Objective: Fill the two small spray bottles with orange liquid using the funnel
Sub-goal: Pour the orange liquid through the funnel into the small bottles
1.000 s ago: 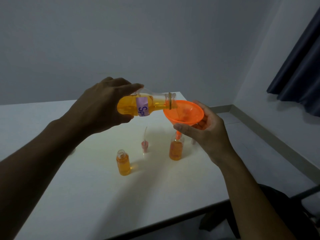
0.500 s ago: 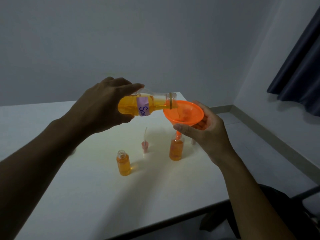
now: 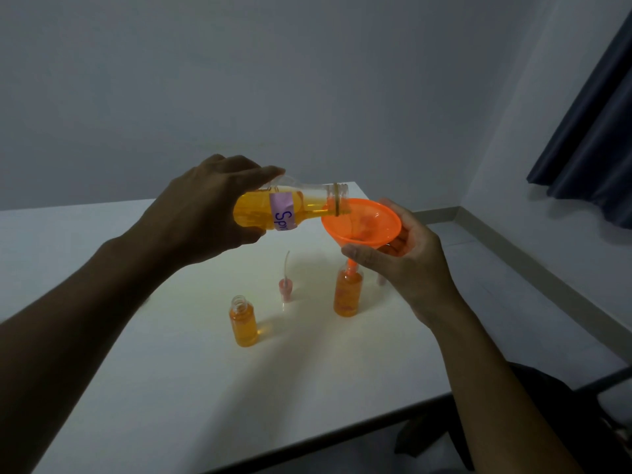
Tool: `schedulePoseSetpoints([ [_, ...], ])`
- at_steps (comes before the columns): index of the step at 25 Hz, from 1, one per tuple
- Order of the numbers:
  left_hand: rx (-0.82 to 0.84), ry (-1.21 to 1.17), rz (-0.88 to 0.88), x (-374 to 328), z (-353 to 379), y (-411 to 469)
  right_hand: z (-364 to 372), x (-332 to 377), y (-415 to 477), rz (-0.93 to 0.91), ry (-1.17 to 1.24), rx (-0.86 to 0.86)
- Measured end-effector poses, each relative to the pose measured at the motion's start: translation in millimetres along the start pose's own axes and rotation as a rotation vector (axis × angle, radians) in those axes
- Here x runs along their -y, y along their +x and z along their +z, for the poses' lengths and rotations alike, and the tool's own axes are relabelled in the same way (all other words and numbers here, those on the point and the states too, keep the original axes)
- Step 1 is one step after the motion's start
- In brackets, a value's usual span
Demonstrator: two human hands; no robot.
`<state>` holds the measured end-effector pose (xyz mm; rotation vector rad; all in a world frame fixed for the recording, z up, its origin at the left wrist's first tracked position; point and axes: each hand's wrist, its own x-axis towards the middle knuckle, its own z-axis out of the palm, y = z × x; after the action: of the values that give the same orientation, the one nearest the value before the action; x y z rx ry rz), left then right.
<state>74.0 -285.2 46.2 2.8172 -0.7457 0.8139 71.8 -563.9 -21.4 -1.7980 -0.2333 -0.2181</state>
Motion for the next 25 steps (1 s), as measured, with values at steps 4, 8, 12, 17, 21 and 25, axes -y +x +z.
schedulePoseSetpoints([
  [4, 0.002, 0.001, -0.001, 1.1, -0.1, 0.4, 0.7, 1.5, 0.1, -0.004, -0.014, -0.002],
  [8, 0.003, -0.003, -0.002, 1.7, 1.5, -0.3, 1.7, 3.4, -0.6, -0.008, -0.007, -0.006],
  [12, 0.003, -0.008, -0.003, 2.8, 3.2, -0.8, 1.6, 2.6, -0.5, -0.001, -0.011, -0.007],
  [17, 0.003, -0.023, -0.012, 4.2, 5.4, -0.4, 1.7, 1.9, 0.1, 0.003, -0.007, -0.001],
  [21, 0.000, -0.043, -0.018, 4.2, 6.3, -0.3, 1.9, 1.0, 0.2, 0.006, -0.004, -0.006],
  [25, -0.012, -0.126, -0.059, 1.1, 8.1, -2.3, 1.4, 3.7, 0.7, -0.001, -0.006, -0.015],
])
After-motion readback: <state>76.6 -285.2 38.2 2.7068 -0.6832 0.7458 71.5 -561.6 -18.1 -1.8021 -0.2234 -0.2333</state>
